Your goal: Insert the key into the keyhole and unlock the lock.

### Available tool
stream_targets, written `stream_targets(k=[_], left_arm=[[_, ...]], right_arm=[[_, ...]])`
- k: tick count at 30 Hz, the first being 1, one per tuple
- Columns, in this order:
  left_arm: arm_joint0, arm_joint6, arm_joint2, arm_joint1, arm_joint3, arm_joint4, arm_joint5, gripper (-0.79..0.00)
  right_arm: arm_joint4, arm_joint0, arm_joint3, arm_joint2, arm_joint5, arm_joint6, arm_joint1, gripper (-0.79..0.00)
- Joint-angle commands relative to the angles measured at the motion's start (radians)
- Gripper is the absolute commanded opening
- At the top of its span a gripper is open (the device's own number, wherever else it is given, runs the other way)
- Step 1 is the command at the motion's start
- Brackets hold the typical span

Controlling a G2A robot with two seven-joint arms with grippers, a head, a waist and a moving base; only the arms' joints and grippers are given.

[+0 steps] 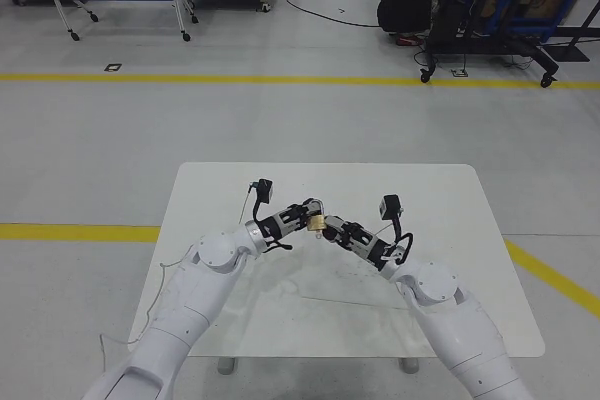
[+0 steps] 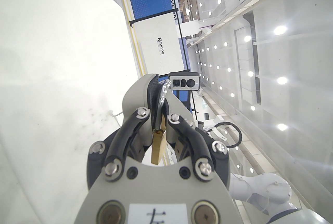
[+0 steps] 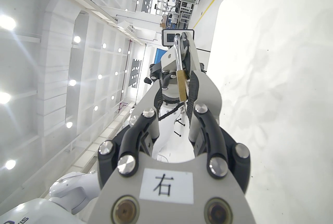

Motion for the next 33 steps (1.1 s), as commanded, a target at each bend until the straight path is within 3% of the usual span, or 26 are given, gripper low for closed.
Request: stream_targets(k=[1,11,13,14,23,24,25,33], left_arm=[[0.001,0.0,0.001,0.0,-0.001,0.002,0.0,-0.785],[0.002,0.007,0.011,0.001,-0.005,0.041,-0.005,-0.785],[0.002,0.009,0.013,0.001,-0.004,0.05,-0.006,-0.785],[0.001,0.01,0.014,0.001,-0.005,0.051,-0.007,-0.785],[0.0,-0.016,0.016,-0.001,-0.001,0.022,0.002,-0.785],[-0.003,-0.028,0.014,-0.001,0.002,0.011,0.006,-0.48],[-0.005,-0.039,0.014,-0.001,0.004,0.005,0.007,0.0],[-0.015,-0.075,0.028,-0.003,0.021,-0.002,0.024,0.0]], right_arm=[[-0.002,0.002,0.001,0.0,0.009,-0.002,0.0,-0.582],[-0.02,0.027,0.012,-0.024,0.042,-0.013,-0.003,-0.588],[-0.022,0.03,0.013,-0.026,0.048,-0.014,-0.003,-0.668],[-0.022,0.031,0.013,-0.026,0.051,-0.015,-0.003,-0.785],[-0.02,0.027,0.012,-0.014,0.065,-0.011,0.0,-0.785],[-0.014,0.024,0.011,-0.012,0.064,-0.008,0.001,-0.785],[-0.011,0.022,0.01,-0.009,0.062,-0.006,0.002,-0.785],[-0.019,0.006,0.013,0.022,0.065,0.008,0.01,-0.785]])
